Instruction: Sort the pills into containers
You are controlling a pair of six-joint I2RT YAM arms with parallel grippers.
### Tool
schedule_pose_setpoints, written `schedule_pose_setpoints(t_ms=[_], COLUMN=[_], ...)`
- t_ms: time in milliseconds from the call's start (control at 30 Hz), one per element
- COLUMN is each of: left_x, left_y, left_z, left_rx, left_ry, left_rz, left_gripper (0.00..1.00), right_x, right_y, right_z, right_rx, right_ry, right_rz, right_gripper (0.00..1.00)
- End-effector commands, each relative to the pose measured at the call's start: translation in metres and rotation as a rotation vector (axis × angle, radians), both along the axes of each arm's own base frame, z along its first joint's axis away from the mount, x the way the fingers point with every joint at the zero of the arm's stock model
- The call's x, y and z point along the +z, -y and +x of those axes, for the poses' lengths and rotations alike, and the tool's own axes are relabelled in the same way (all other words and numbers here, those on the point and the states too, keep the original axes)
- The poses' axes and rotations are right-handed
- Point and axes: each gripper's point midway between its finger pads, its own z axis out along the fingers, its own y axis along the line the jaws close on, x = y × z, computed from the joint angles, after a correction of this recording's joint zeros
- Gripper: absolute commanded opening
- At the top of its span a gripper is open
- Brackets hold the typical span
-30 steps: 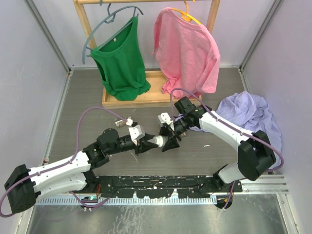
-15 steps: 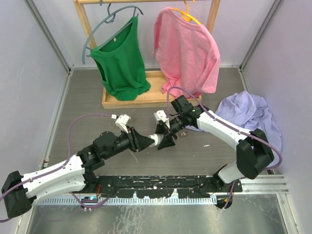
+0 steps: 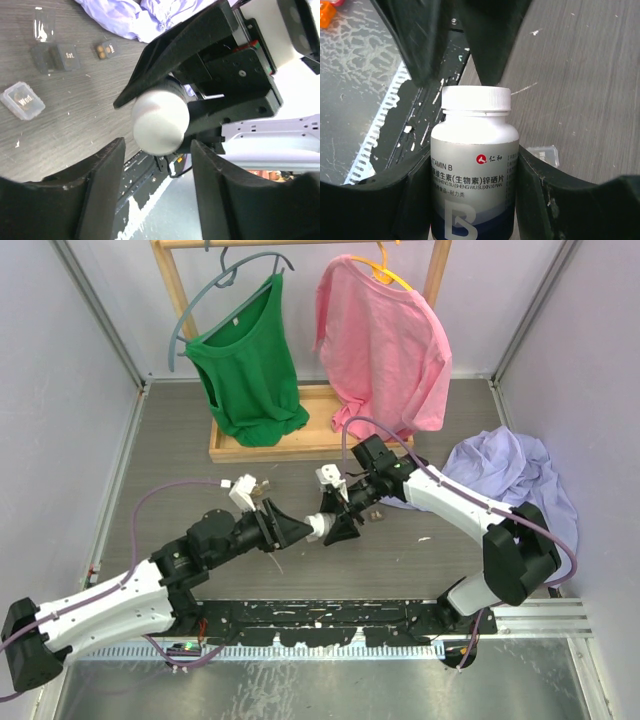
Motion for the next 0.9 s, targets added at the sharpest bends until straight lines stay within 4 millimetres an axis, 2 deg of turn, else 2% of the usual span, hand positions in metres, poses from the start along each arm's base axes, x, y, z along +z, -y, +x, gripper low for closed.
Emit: schedule_pose_setpoints(t_ms=[0,133,267,467,633,867], left_x=[0.022,0.021,0.019,0.029,0.043,0.048], left_y=[-0.016,-0.032,-0.042,-0.046,-0.036,-0.019], left_z=[-0.003,-0.007,-0.009,-0.005,-0.018,-0.032], left_rx=[0.016,0.015,-0.013,-0.025,-0.12,-0.261], left_ry=[0.07,0.163,0.352,0.73,1.005,1.119], left_rz=[0.002,0.058,0.098,0.13,0.128,0.144], left_gripper=[0.64,0.82,0.99,0.98,0.98,0.98], right_x=[0.006,0.007,0.008,0.01,0.012,0.018], right_y=[0.004,0.005,0.006,0.008,0.011,0.013], right_z=[0.008,0.005,0.002,-0.001,0.0,-0.002], right_rx=[-0.024,-0.009,0.007,0.03,0.032,0.043], right_ry=[0.022,0.026,0.028,0.039,0.051,0.059], right_rz=[0.007,0.012,0.02,0.034,0.039,0.05], right_gripper=[0.01,0.01,0.01,0.01,0.01,0.01])
